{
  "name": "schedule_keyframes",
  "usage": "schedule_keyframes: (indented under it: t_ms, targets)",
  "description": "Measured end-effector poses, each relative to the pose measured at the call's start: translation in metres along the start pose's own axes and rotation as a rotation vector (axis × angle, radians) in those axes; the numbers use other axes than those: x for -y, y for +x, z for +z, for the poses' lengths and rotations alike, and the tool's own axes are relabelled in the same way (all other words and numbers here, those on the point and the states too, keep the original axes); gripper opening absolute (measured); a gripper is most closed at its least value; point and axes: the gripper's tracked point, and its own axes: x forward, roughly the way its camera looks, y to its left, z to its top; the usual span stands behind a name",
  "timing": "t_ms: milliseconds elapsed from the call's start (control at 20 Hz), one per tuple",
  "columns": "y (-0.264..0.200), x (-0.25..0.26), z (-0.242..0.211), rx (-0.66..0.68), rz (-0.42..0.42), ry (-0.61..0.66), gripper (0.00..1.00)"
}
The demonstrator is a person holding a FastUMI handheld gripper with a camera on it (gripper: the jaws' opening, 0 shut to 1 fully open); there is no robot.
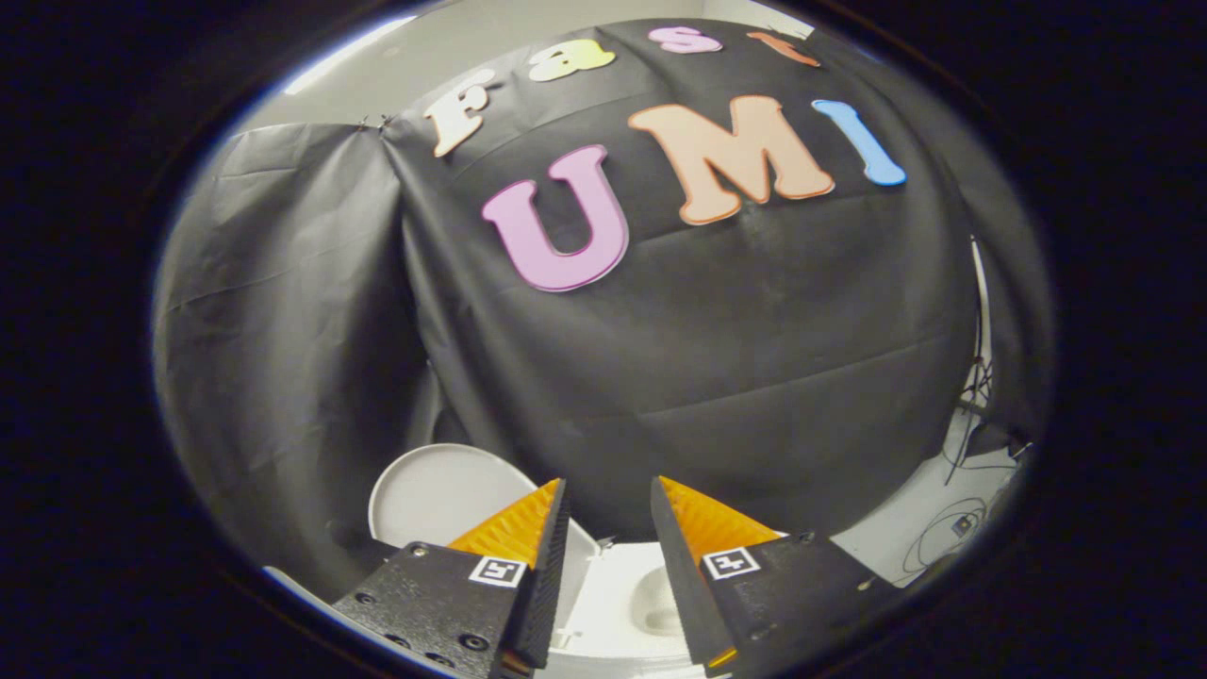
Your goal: Open the toilet lid.
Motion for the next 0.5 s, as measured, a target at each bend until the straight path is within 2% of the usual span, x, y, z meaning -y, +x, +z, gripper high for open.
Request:
schedule_keyframes:
  t_ms: [500]
  targets:
    - [-0.063, 0.136, 0.030, 0.109, -0.126, -0.009, 0.53]
